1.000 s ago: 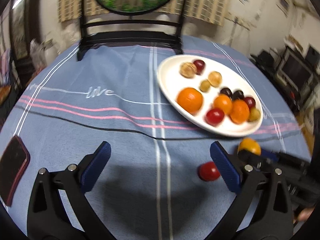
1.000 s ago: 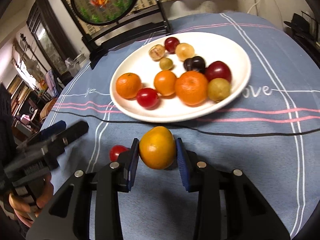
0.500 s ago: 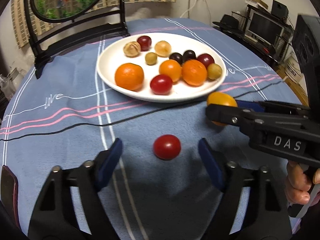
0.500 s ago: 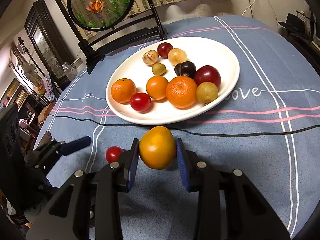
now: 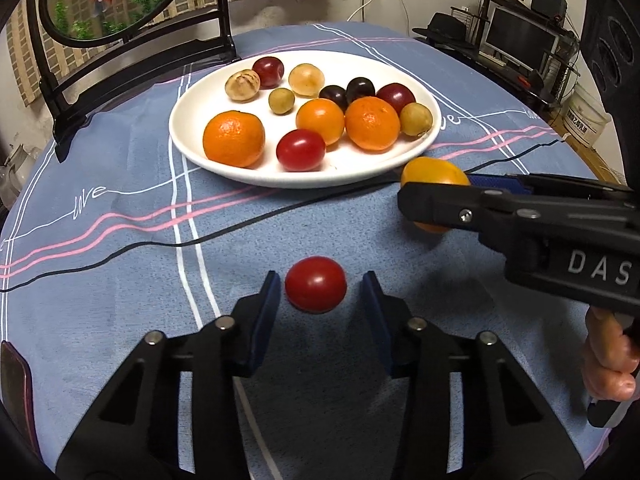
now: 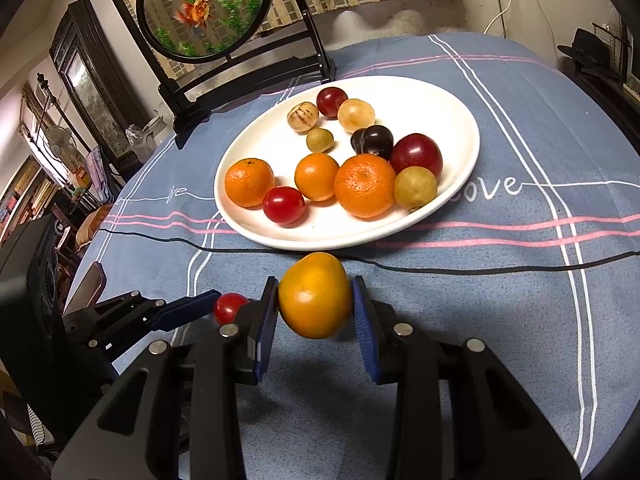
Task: Organize fruits
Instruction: 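Hold the orange in the right tool while the left tool grasps a red cherry tomato, then carry the orange and tomato over the white plate and open both tools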
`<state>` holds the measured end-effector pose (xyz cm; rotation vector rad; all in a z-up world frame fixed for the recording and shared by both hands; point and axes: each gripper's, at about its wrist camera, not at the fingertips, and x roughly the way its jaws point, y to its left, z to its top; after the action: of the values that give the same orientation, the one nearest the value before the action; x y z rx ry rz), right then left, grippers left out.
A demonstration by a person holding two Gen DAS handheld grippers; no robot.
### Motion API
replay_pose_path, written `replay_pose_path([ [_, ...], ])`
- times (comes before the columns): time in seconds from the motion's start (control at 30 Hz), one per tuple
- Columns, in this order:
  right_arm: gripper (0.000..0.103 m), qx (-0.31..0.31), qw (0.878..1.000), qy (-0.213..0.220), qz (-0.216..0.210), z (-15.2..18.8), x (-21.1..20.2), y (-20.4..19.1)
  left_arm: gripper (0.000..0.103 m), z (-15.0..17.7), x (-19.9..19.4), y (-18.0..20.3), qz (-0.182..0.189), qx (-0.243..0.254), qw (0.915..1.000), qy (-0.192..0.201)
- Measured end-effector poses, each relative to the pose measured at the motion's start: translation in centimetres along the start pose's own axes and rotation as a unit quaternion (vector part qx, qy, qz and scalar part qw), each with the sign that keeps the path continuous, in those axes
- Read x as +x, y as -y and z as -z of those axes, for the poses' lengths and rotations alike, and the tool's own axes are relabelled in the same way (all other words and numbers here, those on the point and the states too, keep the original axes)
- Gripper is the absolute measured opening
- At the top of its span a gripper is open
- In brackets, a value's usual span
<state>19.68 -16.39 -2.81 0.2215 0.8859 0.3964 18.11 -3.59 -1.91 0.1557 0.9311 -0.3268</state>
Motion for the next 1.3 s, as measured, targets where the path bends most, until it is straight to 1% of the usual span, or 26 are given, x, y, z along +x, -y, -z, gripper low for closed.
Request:
replay_pose_path([
  [0.3, 0.037, 0.0, 1.0, 0.0, 0.002, 0.0, 0.0, 0.0, 0.037, 0.1, 0.5, 0.1, -0.007, 0.003, 1.0, -0.006],
  [0.57, 0.037, 0.002, 1.0, 0.0, 0.006, 0.0, 0.2, 0.1, 0.036, 0.1, 0.6, 0.5, -0.015, 0.013, 0.9998, 0.0],
  [0.73, 0.037, 0.002, 1.0, -0.001, 0.009, 0.2, 0.3, 0.3, 0.032, 0.1, 0.5, 0.4, -0.014, 0.01, 0.9998, 0.002],
  [1.07, 0.037, 0.001, 1.0, 0.003, 0.015, 0.9, 0.1, 0.4, 0.031, 0.7, 0.0, 0.1, -0.004, 0.0, 1.0, 0.009],
  [1.3, 0.037, -0.002, 1.0, 0.016, 0.008, 1.5, -1.0, 0.2, 0.031, 1.5, -1.4, 0.1, 0.003, -0.007, 0.9996, 0.029],
])
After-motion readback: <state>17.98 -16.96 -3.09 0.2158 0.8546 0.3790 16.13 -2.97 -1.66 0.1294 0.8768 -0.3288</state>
